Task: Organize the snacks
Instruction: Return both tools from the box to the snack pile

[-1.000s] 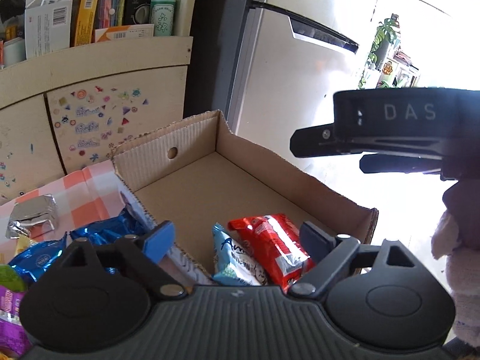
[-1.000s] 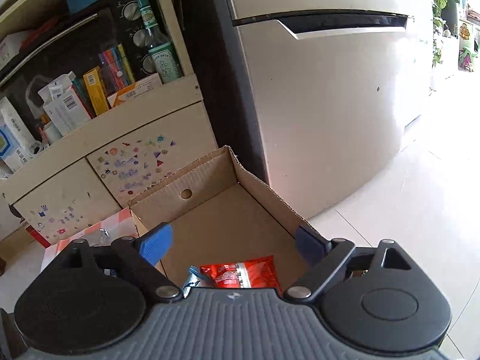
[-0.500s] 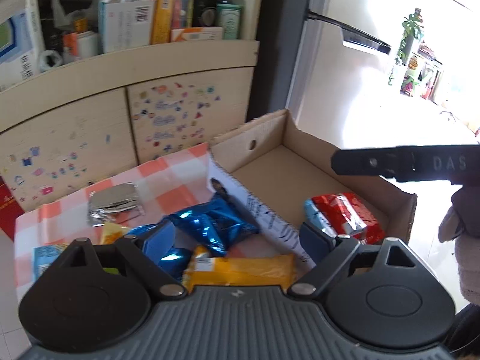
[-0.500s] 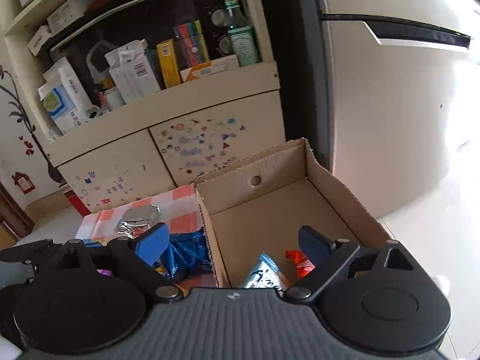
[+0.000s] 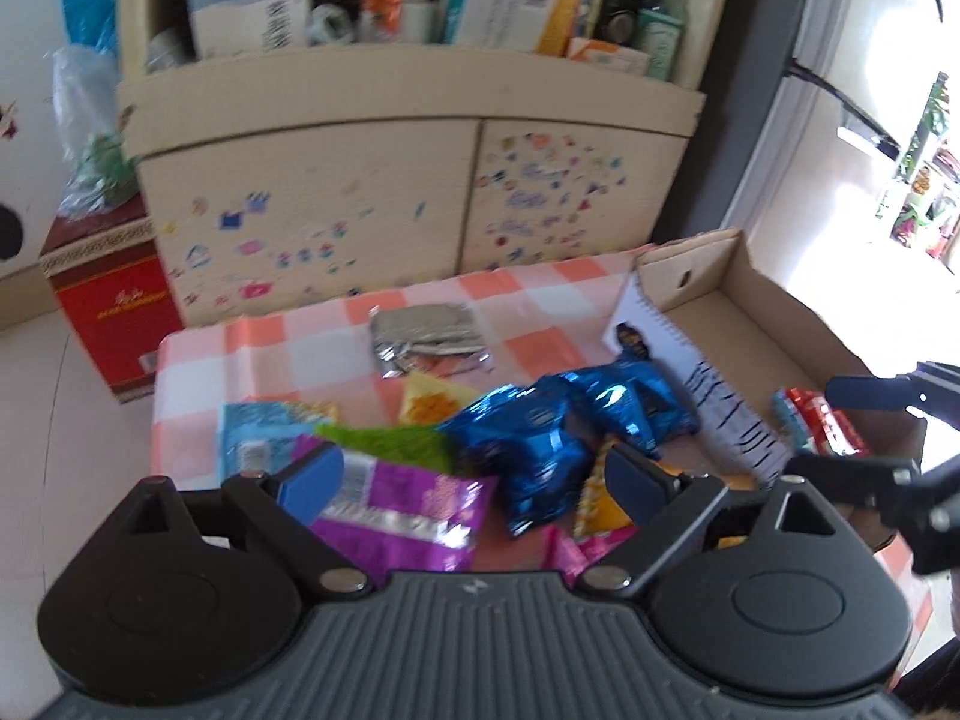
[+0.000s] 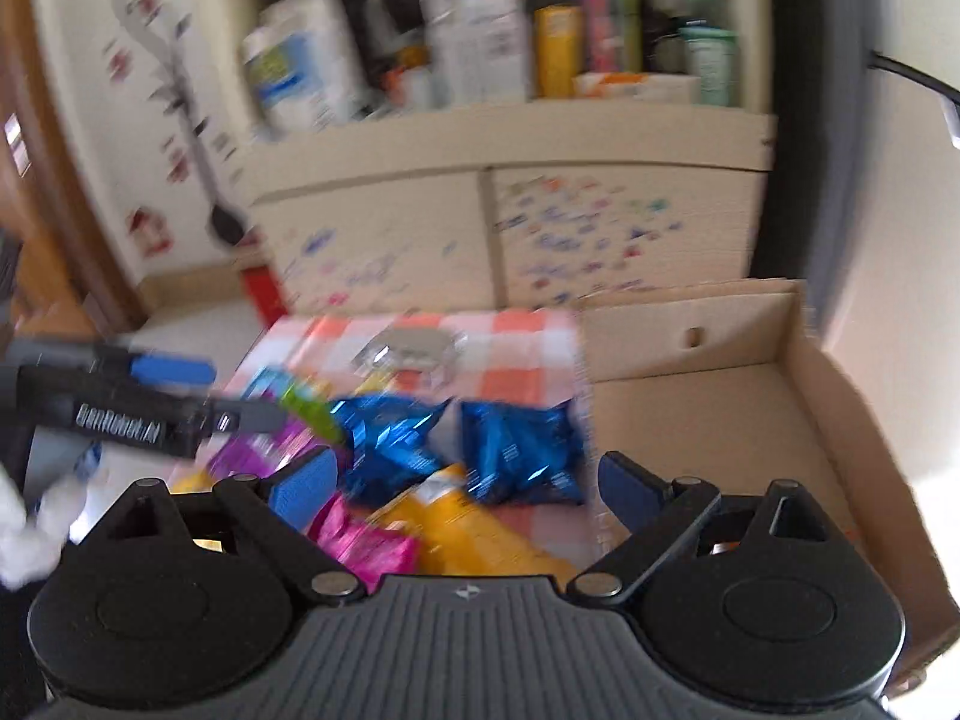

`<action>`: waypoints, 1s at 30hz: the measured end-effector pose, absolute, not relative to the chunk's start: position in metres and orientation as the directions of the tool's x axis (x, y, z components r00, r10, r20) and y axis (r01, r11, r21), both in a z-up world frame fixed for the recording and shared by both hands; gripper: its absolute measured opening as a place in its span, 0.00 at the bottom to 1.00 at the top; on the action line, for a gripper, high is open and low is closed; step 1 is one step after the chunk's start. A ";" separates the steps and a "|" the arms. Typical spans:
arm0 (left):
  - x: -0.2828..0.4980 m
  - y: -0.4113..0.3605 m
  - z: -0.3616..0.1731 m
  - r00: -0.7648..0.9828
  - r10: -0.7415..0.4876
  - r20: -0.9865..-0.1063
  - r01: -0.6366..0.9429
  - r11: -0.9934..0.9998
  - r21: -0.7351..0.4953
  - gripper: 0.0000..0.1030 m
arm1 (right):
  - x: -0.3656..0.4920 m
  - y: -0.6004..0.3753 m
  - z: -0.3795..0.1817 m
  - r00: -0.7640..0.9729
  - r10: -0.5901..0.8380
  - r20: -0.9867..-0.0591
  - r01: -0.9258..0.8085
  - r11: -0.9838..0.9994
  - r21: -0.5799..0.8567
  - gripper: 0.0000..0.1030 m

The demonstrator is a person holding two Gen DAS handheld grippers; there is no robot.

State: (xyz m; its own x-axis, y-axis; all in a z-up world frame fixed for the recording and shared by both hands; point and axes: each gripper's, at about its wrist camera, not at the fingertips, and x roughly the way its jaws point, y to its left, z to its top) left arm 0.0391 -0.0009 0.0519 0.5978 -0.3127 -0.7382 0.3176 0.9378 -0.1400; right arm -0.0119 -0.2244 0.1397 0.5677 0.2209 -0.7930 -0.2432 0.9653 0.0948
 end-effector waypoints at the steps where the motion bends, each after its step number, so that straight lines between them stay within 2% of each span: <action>1: 0.039 0.006 0.048 0.591 -0.304 -0.747 0.305 0.942 -0.141 0.91 | -0.013 -0.217 0.135 0.552 0.234 -0.800 -0.279 0.956 0.088 0.94; 7: 0.033 0.028 0.033 0.555 -0.271 -0.786 0.316 0.943 -0.102 0.91 | -0.020 -0.179 0.109 0.470 0.276 -0.839 -0.450 0.892 0.041 0.93; 13: 0.023 0.039 0.012 0.503 -0.232 -0.833 0.327 0.943 -0.064 0.91 | -0.017 -0.164 0.093 0.435 0.278 -0.857 -0.510 0.860 0.020 0.90; 22: 0.030 0.056 -0.004 0.479 -0.140 -0.867 0.197 0.979 -0.049 0.91 | -0.006 -0.157 0.074 0.431 0.264 -0.863 -0.498 0.867 0.017 0.89; 25: 0.034 0.063 -0.010 0.458 -0.126 -0.880 0.134 0.988 -0.072 0.91 | -0.007 -0.152 0.064 0.382 0.250 -0.890 -0.506 0.862 0.025 0.89; 30: 0.035 0.073 -0.015 0.437 -0.095 -0.895 0.063 0.995 -0.075 0.91 | -0.019 -0.142 0.057 0.275 0.306 -0.911 -0.552 0.826 0.111 0.89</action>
State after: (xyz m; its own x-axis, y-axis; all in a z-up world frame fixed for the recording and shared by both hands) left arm 0.0349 0.0725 -0.0147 0.4368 -0.0949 -0.8945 0.0626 0.9952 -0.0750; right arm -0.0188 -0.1422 0.0574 0.2754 0.3063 -0.9112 -0.5519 0.8265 0.1111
